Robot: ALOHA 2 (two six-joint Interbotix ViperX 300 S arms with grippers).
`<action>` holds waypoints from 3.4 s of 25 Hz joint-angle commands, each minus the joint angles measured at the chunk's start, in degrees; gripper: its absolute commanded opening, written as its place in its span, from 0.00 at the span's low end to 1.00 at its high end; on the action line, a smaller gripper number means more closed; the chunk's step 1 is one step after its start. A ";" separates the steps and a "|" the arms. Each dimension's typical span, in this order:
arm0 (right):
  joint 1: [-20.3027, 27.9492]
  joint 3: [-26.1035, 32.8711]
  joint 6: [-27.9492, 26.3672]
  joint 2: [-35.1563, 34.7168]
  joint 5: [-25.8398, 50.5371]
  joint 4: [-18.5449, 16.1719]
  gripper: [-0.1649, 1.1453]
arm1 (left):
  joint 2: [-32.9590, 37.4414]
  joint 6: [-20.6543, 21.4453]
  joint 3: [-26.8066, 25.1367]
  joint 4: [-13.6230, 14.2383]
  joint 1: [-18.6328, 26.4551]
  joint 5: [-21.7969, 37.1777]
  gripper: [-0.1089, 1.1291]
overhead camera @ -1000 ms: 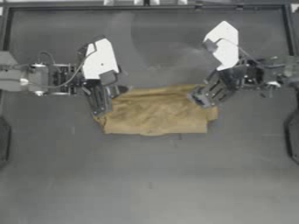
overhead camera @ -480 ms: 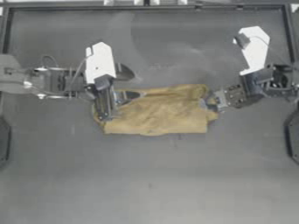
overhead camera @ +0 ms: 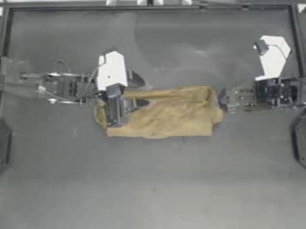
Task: Fold shirt
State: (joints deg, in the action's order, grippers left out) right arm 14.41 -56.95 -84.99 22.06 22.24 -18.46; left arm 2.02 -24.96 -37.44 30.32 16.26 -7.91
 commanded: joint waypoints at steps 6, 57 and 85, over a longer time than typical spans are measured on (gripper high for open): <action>-0.18 -1.93 -11.07 -4.31 -10.99 -9.05 0.89 | 1.05 0.00 1.49 0.44 0.09 -0.44 0.72; -0.88 1.14 -9.23 -20.30 -24.79 -11.87 0.15 | -2.20 -0.18 -0.09 0.18 -2.02 -0.09 0.65; -5.01 12.48 3.96 -9.49 1.93 -4.13 0.16 | -20.65 -0.44 7.65 -0.53 -4.22 -3.25 0.64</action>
State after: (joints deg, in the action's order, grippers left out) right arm 9.49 -47.02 -83.41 11.07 22.32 -24.87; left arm -19.25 -25.40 -30.94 29.97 12.13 -11.07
